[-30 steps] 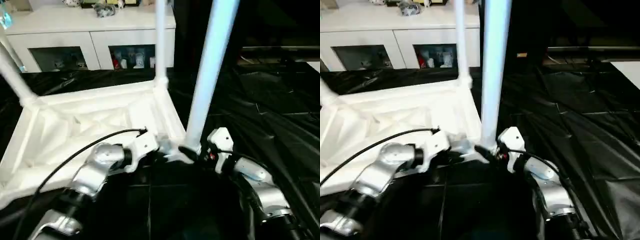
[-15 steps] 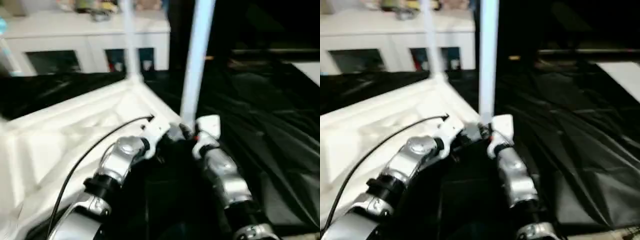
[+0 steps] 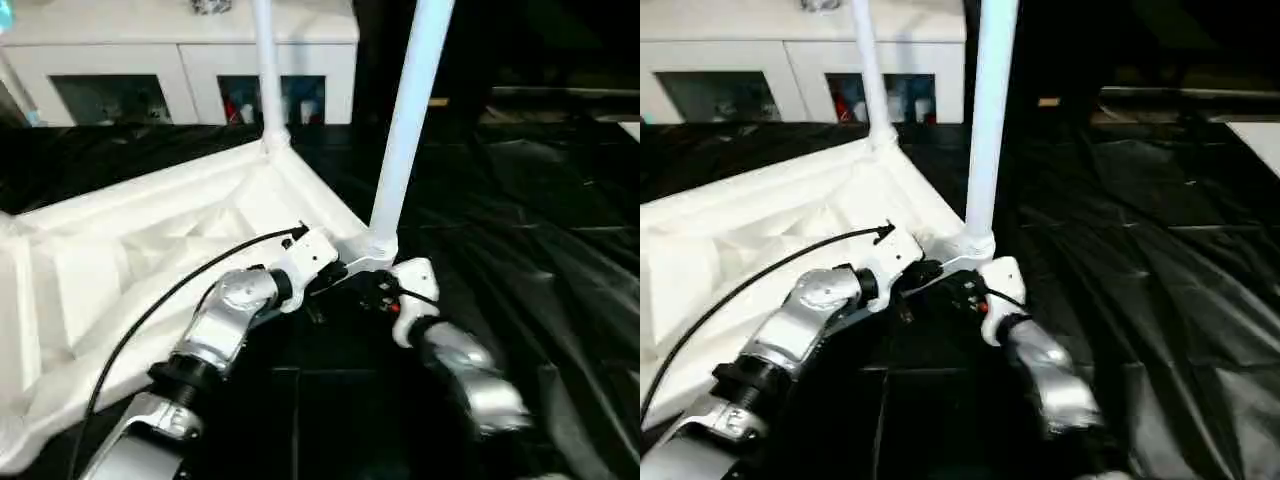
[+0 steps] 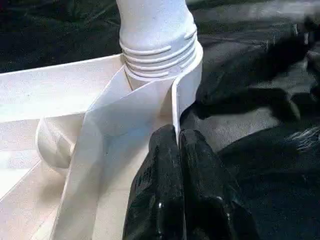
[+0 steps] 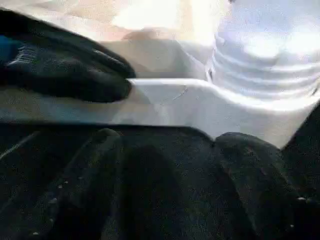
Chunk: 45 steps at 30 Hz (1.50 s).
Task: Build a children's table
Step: Rotate leg to tighten
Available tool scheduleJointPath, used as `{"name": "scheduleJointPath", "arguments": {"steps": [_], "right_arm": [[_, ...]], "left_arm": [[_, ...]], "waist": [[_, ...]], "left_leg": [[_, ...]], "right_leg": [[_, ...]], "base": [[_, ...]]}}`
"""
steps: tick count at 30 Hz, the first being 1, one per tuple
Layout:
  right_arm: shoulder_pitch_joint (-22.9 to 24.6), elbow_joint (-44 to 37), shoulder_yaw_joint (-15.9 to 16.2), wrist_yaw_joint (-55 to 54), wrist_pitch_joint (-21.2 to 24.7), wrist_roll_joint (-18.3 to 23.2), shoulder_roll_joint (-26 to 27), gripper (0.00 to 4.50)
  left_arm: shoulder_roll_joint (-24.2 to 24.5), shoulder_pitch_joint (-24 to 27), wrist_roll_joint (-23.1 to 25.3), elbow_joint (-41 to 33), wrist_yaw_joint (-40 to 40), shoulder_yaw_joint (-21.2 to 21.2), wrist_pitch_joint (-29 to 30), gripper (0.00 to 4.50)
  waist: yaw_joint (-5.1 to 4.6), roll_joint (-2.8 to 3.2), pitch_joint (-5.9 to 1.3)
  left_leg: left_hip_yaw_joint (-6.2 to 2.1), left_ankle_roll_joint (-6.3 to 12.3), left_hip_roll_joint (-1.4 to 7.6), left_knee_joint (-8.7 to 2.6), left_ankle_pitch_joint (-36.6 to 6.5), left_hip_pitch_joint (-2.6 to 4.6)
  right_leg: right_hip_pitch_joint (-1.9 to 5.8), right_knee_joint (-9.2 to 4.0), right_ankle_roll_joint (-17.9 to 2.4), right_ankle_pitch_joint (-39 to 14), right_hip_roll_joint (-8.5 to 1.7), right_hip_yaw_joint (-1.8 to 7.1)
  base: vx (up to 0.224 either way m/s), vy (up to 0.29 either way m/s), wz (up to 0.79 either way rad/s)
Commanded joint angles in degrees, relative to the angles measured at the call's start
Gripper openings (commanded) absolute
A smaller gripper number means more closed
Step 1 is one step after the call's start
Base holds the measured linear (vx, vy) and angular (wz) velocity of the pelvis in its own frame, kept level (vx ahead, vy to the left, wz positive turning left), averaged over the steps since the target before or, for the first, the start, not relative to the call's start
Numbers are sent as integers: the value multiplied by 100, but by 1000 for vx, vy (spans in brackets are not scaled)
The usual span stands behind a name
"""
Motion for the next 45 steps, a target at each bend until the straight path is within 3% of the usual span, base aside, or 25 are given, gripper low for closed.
{"name": "scheduleJointPath", "arguments": {"steps": [1,2,4,6,8,10,11,17,25,31,34,36,38,43,45], "right_arm": [[72,-810,-30,811,119,422,-338,382],[247,-1151,-49,1305,290,634,-761,393],[369,-1367,-99,1682,410,756,-1121,409],[414,-1445,-206,1913,458,795,-1409,421],[352,-1354,-353,1908,294,684,-1596,442],[298,-1322,-414,1967,303,725,-1680,447],[297,-1371,-373,2060,345,776,-1746,447],[268,-1490,-30,2272,388,709,-1814,447],[-90,-969,231,2245,99,399,-1526,447],[-215,-751,304,2234,-20,306,-1522,447],[-218,-712,322,2278,-49,288,-1532,420],[-234,-658,331,2314,-93,266,-1518,407],[-247,-603,348,2344,-148,259,-1511,376],[-217,-565,388,2385,-240,222,-1528,356],[-208,-568,390,2392,-244,224,-1529,324]], "left_arm": [[183,323,30,246,-471,-259,31,0],[301,370,-18,183,-664,-277,-74,0],[423,437,-81,69,-887,-325,-146,0],[566,528,-159,-98,-1163,-390,-155,0],[723,617,-232,-281,-1464,-460,-188,0],[825,692,-333,-444,-1735,-511,-248,0],[873,739,-401,-544,-1895,-535,-264,0],[942,828,-639,-862,-2272,-569,-200,0],[991,814,-719,-1029,-2448,-596,-73,0],[1065,851,-681,-1097,-2494,-651,-34,0],[1104,854,-631,-1089,-2468,-666,-50,0],[1141,844,-600,-1076,-2462,-676,-25,0],[1153,839,-568,-1060,-2446,-676,-22,0],[1176,825,-539,-1034,-2385,-688,-21,0],[1179,821,-540,-1032,-2378,-689,-16,0]], "waist": [[56,-53,-341],[89,-49,-327],[104,-60,-300],[123,-29,-251],[110,-28,-258],[106,-35,-261],[112,-4,-268],[131,-5,-311],[172,7,-325],[242,1,-359],[247,2,-352],[246,4,-341],[242,3,-346],[245,5,-345],[244,10,-346]], "left_leg": [[-124,1317,404,-378,463,-25],[-131,1395,413,-387,395,-25],[-122,1319,429,-410,109,-9],[-112,983,445,-470,-419,27],[-118,714,440,-497,-645,39],[-114,606,428,-498,-609,39],[-118,590,426,-495,-547,33],[-108,823,425,-444,-33,33],[-97,725,418,-438,-15,48],[-93,925,417,-391,426,57],[-94,947,414,-393,321,47],[-93,862,416,-404,166,46],[-90,800,408,-403,98,47],[-90,750,402,-404,58,39],[-91,737,401,-404,45,40]], "right_leg": [[391,-170,-1726,310,-535,279],[401,-188,-1684,136,-536,279],[370,-244,-1630,-405,-540,273],[342,-349,-1529,-1226,-532,284],[345,-379,-1479,-1522,-525,284],[346,-363,-1454,-1459,-517,293],[358,-349,-1484,-1331,-527,296],[369,-255,-1663,-516,-512,276],[369,-238,-1674,-615,-519,276],[377,-154,-1754,-61,-504,269],[384,-172,-1734,-242,-513,263],[384,-200,-1689,-491,-514,263],[389,-209,-1681,-553,-509,267],[392,-205,-1658,-554,-500,270],[390,-204,-1661,-542,-494,269]], "base": [[0,0,0],[0,0,0],[0,0,0],[0,0,0],[0,0,0],[0,0,0],[0,0,0],[0,0,0],[0,0,0],[0,0,0],[0,0,0],[0,0,0],[0,0,0],[0,0,0],[0,0,0]]}}
